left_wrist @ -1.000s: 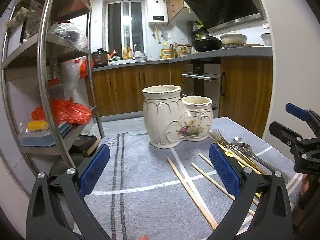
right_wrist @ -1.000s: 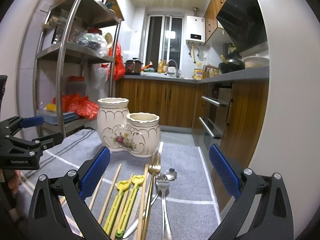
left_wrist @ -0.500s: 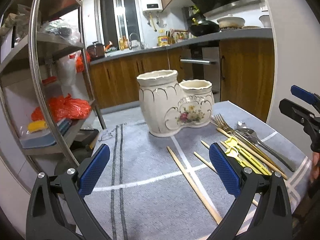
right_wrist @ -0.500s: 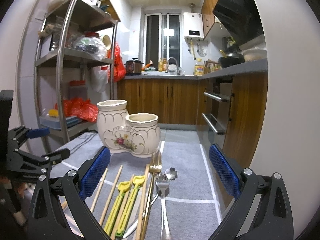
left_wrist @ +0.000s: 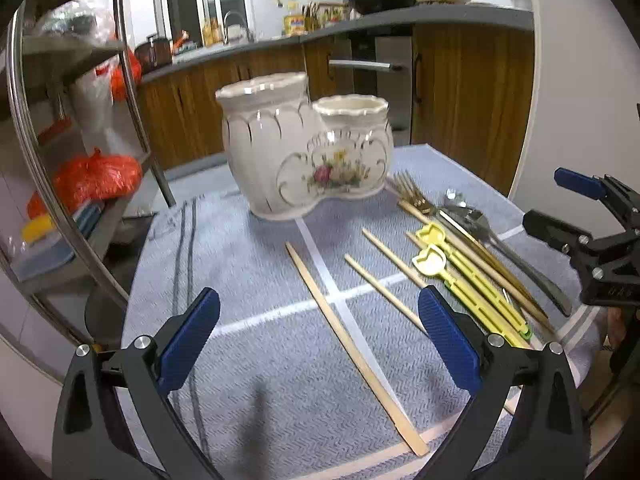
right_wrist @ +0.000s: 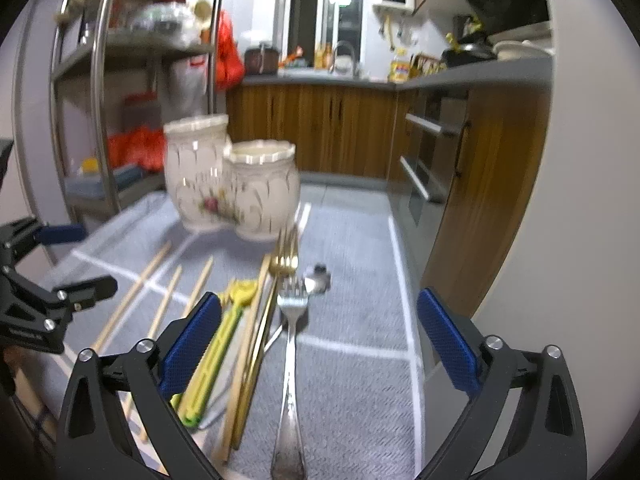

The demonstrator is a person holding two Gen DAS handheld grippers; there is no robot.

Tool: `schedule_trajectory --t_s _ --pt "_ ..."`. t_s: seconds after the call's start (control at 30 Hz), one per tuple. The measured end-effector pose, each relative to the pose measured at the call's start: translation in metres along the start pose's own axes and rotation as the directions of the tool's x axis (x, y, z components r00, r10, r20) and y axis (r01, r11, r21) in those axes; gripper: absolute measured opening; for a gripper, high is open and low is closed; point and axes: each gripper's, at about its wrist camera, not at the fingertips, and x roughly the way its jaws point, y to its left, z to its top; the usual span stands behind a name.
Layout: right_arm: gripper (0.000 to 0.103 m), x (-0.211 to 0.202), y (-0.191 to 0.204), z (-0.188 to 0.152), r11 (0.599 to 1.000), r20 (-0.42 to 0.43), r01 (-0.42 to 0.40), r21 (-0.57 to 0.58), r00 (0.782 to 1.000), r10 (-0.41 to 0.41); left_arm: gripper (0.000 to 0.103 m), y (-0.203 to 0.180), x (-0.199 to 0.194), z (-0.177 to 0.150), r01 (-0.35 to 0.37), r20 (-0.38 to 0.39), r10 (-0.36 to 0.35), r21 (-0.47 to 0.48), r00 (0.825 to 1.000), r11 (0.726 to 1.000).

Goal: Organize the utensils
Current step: 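Close the left tool on a wooden chopstick while the right tool grasps a silver fork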

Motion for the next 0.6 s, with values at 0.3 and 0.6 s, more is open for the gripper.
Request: schedule_trajectory --t_s 0.3,0.6 --pt "0.058 0.028 -0.008 0.010 0.995 -0.125 -0.088 0.039 0.988 0.092 0.076 0.004 0.013 -0.005 0.017 -0.088 -0.018 -0.014 0.996 1.000" --pt "0.038 0.063 -0.015 0.017 0.968 -0.225 -0.195 0.160 0.947 0.228 0.057 0.001 0.025 -0.005 0.047 -0.132 -0.046 0.006 0.990 0.999"
